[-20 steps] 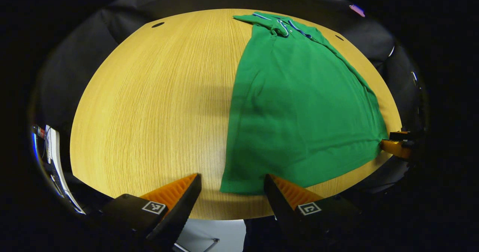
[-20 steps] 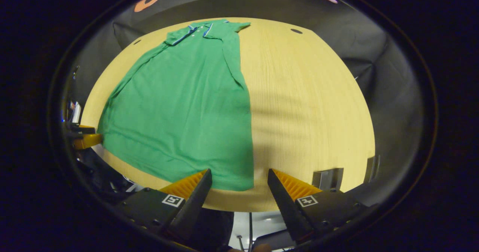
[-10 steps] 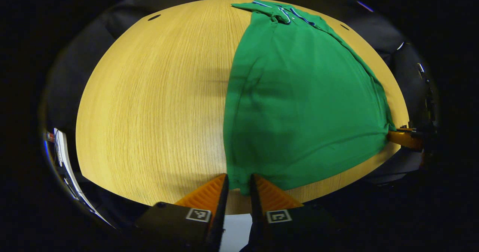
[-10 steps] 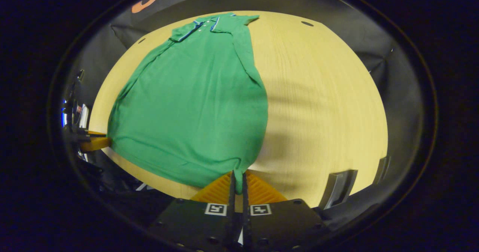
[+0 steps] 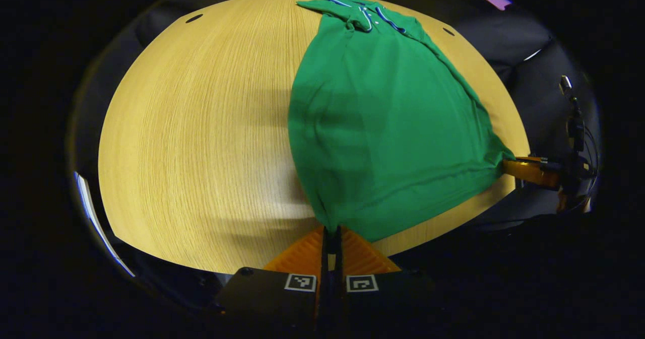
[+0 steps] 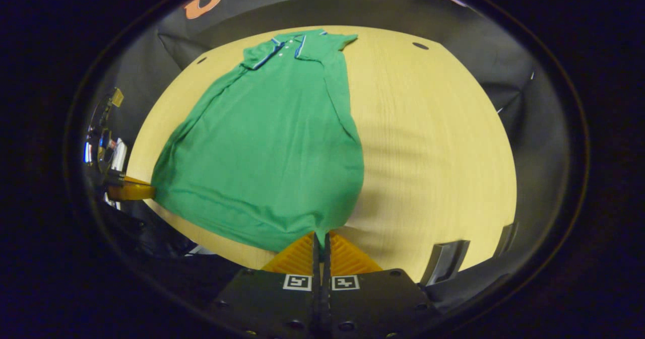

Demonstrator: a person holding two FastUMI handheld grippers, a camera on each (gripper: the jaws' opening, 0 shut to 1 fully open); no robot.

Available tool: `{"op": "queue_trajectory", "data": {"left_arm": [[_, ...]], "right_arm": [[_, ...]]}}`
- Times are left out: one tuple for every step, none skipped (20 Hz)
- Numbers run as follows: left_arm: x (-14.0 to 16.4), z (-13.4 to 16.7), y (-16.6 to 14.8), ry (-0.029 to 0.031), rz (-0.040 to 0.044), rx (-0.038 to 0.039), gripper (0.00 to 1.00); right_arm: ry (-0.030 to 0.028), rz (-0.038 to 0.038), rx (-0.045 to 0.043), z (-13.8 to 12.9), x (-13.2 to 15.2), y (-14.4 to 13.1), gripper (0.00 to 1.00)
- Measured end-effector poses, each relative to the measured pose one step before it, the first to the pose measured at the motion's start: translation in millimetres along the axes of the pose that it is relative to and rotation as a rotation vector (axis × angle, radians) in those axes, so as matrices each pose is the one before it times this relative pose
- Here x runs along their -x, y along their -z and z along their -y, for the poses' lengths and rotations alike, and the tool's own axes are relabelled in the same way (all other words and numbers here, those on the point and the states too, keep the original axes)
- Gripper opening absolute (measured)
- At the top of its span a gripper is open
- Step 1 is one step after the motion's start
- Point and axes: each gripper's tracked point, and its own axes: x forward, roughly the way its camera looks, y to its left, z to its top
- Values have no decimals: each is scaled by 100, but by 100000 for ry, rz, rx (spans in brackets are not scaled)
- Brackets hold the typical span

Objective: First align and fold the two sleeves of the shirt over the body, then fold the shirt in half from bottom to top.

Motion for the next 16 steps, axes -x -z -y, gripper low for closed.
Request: {"op": "queue_trajectory", "data": {"left_arm": [[537,-22,-644,1130,1305,-495,9],[628,-187,-695,371,1317,-709,9],[460,-175,-706,308,1541,-501,9],[522,-93,-791,166,1384,-347,9],[430,212,-820,769,1758,-620,9],[430,78,-961,682,2168,-873,9],[308,86,-842,239,1923,-1503,9],[355,-170,-908,-877,1859,-879,8],[173,22,-1057,-429,2130,-371,9],[237,227,-909,292,1657,-428,9],[57,199,-743,166,1485,-961,9],[48,113,-688,-171,1182,-1336,9],[163,-160,-1000,-781,1855,-1396,8],[104,-200,-1116,-1351,2945,-1269,9],[102,-87,-1247,-1289,3105,-898,9],[152,-39,-1284,-794,3048,-480,9]], "right_arm": [[-183,1735,-613,152,485,-582,0],[99,1791,-622,199,450,-649,0],[-59,1454,-557,164,411,-526,0],[18,1294,-425,133,340,-551,0],[5,1187,-298,138,251,-393,0],[-69,966,-217,139,223,-422,0],[200,1166,-315,170,260,-486,0],[-70,858,-325,134,207,-480,0],[-12,1160,-594,112,238,-537,0],[-253,1534,-626,50,324,-833,0],[-529,1554,-457,-54,221,-818,0],[-364,1538,-136,25,204,-957,0],[-209,1675,-74,137,234,-964,0],[-368,1980,-440,8,145,-1110,0],[-635,1800,-592,-66,51,-957,0],[-561,1968,-841,-53,148,-1092,0]]}}
